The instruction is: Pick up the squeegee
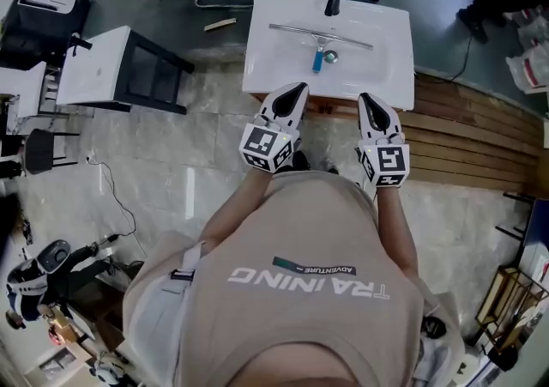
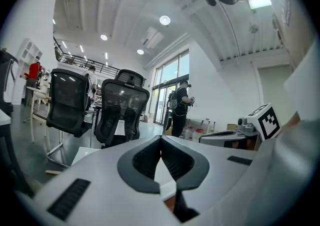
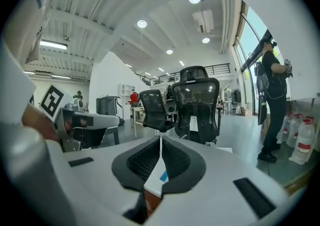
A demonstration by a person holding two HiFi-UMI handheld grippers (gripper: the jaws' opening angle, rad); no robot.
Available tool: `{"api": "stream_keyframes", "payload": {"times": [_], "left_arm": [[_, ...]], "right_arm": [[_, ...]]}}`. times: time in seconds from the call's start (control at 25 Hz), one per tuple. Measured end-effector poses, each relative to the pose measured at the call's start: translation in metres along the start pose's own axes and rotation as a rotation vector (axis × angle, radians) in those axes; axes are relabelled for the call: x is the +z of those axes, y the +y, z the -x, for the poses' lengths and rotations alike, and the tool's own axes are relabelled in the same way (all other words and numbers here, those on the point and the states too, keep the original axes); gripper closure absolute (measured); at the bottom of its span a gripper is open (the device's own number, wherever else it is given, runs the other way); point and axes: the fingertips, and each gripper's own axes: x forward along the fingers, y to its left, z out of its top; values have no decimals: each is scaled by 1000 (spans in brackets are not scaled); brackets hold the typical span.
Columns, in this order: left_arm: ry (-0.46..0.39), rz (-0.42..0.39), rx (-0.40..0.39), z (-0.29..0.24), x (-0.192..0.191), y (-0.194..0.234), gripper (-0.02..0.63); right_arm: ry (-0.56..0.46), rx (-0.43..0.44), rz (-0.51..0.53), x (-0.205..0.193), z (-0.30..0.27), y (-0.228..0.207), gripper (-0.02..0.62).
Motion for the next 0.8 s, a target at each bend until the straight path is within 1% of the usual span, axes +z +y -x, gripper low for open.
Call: {"api": "stream_keyframes", "payload": {"times": [0.12,0.32,0.56,0.8], "left_arm": [[-5,2,-17,-3,0,9,594],[-10,11,-24,-1,2,31,594],[-13,40,-31,6,-4,57,594],[-8,60,-36,4,-10,68,594]], "right_arm": [[12,-17,-4,-4,-8,1,560],[19,-32,3,0,-23,8,560],[34,-49,5,0,-37,24,560],[61,-55,5,-8,-43,27,560]]}}
